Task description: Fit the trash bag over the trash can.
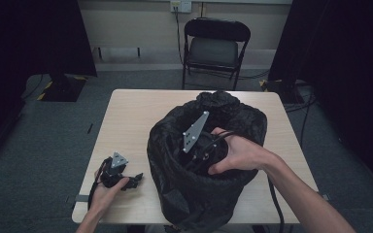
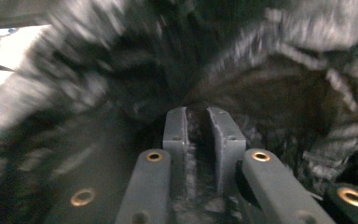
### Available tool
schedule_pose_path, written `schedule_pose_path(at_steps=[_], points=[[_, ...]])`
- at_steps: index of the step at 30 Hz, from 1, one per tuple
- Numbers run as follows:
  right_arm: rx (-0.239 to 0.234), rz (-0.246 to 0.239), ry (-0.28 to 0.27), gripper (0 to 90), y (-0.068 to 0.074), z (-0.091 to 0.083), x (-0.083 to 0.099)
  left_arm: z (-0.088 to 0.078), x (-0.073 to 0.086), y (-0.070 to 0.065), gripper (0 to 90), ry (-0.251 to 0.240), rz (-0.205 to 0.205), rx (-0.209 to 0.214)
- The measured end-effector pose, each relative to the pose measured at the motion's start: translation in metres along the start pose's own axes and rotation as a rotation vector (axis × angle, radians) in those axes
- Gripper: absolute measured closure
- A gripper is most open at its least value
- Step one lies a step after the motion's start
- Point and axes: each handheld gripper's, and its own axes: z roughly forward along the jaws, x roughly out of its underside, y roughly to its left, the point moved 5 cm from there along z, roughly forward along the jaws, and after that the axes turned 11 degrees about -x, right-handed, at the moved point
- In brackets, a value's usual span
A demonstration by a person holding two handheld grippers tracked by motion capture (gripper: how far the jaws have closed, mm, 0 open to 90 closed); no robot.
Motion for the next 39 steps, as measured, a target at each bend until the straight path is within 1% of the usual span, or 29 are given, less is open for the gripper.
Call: schedule_pose_path(at_steps=[2, 4, 5, 7, 9, 11, 14, 16, 17, 19, 21, 22, 23, 26, 27, 28, 30, 31, 32, 33, 34, 36, 37, 38, 39], points=[[-0.008, 0.016, 0.022, 75.9, -0.002, 0.005, 0.004, 0.000, 0.000, 0.000, 12.1, 0.000, 0.000, 0.000], [-0.002, 0.045, 0.071, 74.0, -0.005, 0.011, 0.008, 0.000, 0.000, 0.000, 12.1, 0.000, 0.000, 0.000], [0.005, 0.058, 0.101, 71.6, -0.007, 0.014, 0.010, 0.000, 0.000, 0.000, 12.1, 0.000, 0.000, -0.001], [0.034, 0.060, 0.149, 70.3, -0.012, 0.021, 0.014, 0.000, 0.000, 0.000, 12.0, 0.001, 0.000, -0.003], [0.042, 0.052, 0.194, 68.5, -0.016, 0.027, 0.017, 0.000, 0.000, 0.000, 11.9, 0.002, 0.000, -0.003], [0.053, 0.052, 0.217, 63.7, -0.019, 0.031, 0.018, 0.000, 0.000, 0.000, 11.9, 0.002, 0.000, -0.003], [0.032, 0.065, 0.235, 60.6, -0.021, 0.035, 0.020, 0.000, 0.000, 0.000, 11.9, 0.002, 0.000, -0.003], [0.035, 0.088, 0.265, 57.2, -0.024, 0.038, 0.024, 0.000, 0.000, 0.000, 11.9, 0.001, 0.000, -0.003], [0.044, 0.099, 0.276, 54.5, -0.026, 0.039, 0.026, 0.000, 0.000, 0.000, 11.9, 0.002, 0.000, -0.003], [0.051, 0.106, 0.273, 51.7, -0.027, 0.039, 0.026, 0.000, 0.000, 0.000, 11.9, 0.002, 0.000, -0.003], [0.054, 0.111, 0.259, 45.5, -0.028, 0.038, 0.024, 0.000, 0.000, 0.000, 11.9, 0.002, 0.000, -0.003], [0.061, 0.119, 0.246, 42.0, -0.027, 0.036, 0.023, 0.000, 0.000, 0.000, 11.9, 0.002, 0.000, -0.003], [0.069, 0.110, 0.222, 40.0, -0.028, 0.034, 0.020, 0.000, 0.000, 0.000, 11.9, 0.002, 0.000, -0.003], [0.078, 0.126, 0.132, 36.3, -0.028, 0.023, 0.012, 0.000, 0.000, 0.000, 11.9, 0.002, 0.000, -0.003], [0.083, 0.120, 0.104, 35.1, -0.028, 0.018, 0.010, 0.000, 0.000, 0.000, 11.9, 0.002, 0.000, -0.003], [0.083, 0.112, 0.067, 34.8, -0.028, 0.012, 0.006, 0.000, 0.000, 0.000, 11.9, 0.002, 0.000, -0.003], [0.095, 0.102, -0.009, 30.9, -0.029, -0.002, 0.000, 0.000, 0.000, 0.000, 11.9, 0.002, 0.000, -0.003], [0.090, 0.094, -0.049, 30.9, -0.029, -0.008, -0.003, 0.000, 0.000, 0.000, 11.9, 0.002, 0.000, -0.003], [0.082, 0.080, -0.081, 32.3, -0.030, -0.013, -0.005, 0.000, 0.000, 0.000, 11.9, 0.002, 0.000, -0.003], [0.086, 0.067, -0.103, 36.0, -0.031, -0.019, -0.007, 0.000, 0.000, 0.000, 11.9, 0.002, 0.000, -0.003], [0.086, 0.049, -0.124, 45.8, -0.031, -0.023, -0.009, 0.000, 0.000, 0.000, 11.9, 0.002, 0.000, -0.003], [0.064, -0.011, -0.162, 58.3, -0.030, -0.029, -0.014, 0.000, 0.000, 0.000, 11.8, 0.003, 0.001, -0.003], [0.072, -0.052, -0.174, 68.2, -0.030, -0.030, -0.018, 0.000, 0.000, 0.000, 11.8, 0.003, 0.000, -0.004], [0.092, -0.090, -0.191, 70.6, -0.031, -0.032, -0.023, 0.000, 0.000, 0.000, 11.8, 0.003, 0.000, -0.004], [0.103, -0.123, -0.208, 74.8, -0.031, -0.033, -0.027, 0.000, 0.000, 0.000, 11.8, 0.003, 0.000, -0.003]])
